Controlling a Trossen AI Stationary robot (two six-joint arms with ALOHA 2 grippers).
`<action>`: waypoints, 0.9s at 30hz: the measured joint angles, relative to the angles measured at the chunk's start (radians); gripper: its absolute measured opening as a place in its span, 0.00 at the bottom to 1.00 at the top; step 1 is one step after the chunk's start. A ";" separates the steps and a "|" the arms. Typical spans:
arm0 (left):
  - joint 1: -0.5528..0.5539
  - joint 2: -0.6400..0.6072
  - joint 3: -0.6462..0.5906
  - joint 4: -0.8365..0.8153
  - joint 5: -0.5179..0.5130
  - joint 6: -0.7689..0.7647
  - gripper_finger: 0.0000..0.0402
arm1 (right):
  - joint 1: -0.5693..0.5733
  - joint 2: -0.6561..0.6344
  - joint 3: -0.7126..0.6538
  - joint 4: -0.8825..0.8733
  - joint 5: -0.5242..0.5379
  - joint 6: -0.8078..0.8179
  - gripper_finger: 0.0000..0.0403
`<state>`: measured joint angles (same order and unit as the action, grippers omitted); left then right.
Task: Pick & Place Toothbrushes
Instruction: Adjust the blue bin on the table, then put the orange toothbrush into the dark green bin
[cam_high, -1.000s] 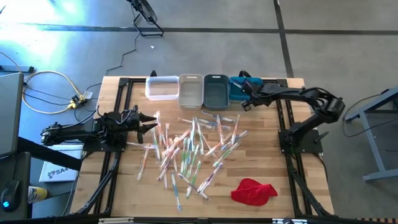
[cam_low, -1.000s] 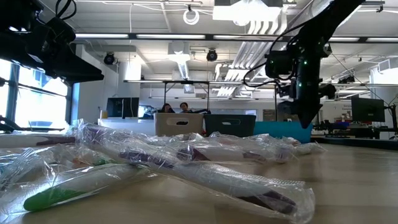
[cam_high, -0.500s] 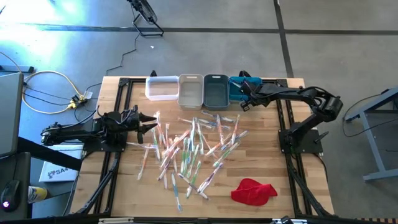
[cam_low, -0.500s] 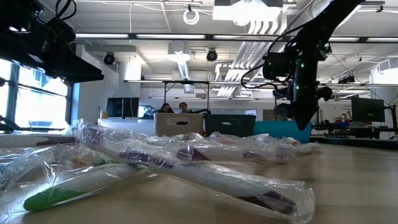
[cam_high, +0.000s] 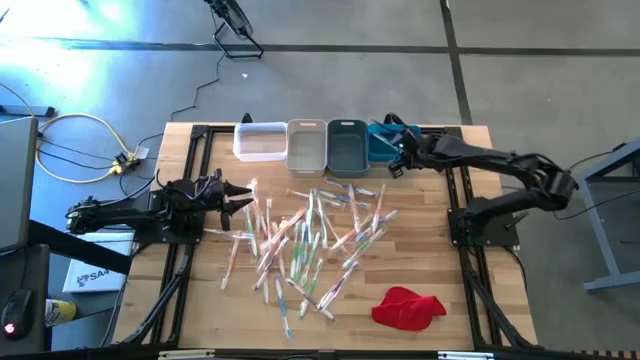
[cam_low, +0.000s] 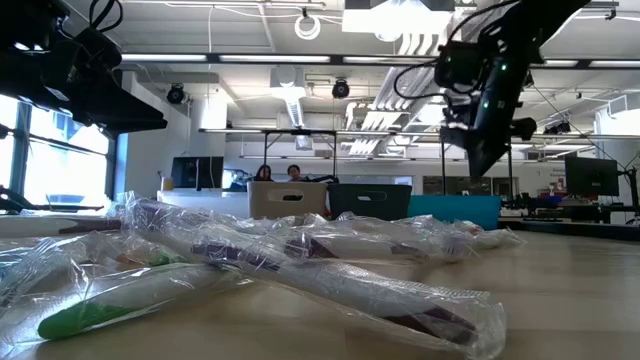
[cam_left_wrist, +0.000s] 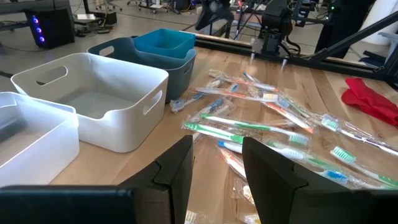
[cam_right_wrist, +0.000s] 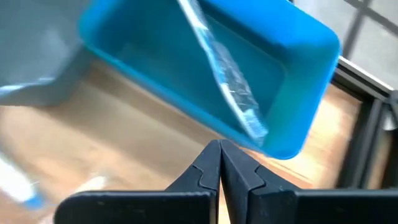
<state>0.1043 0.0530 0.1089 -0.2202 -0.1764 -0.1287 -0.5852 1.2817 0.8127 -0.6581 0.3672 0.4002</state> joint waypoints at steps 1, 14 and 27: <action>0.000 0.000 0.000 0.000 0.000 0.000 0.34 | 0.008 -0.020 0.000 0.000 -0.010 0.007 0.01; 0.000 0.000 0.000 0.000 0.000 0.000 0.34 | 0.223 -0.118 0.000 0.094 -0.210 0.048 0.01; 0.000 0.000 0.000 0.000 0.000 0.000 0.34 | 0.448 -0.118 0.000 0.318 -0.196 0.104 0.01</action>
<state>0.1043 0.0532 0.1089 -0.2202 -0.1764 -0.1287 -0.1376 1.1637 0.8127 -0.3402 0.1709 0.5040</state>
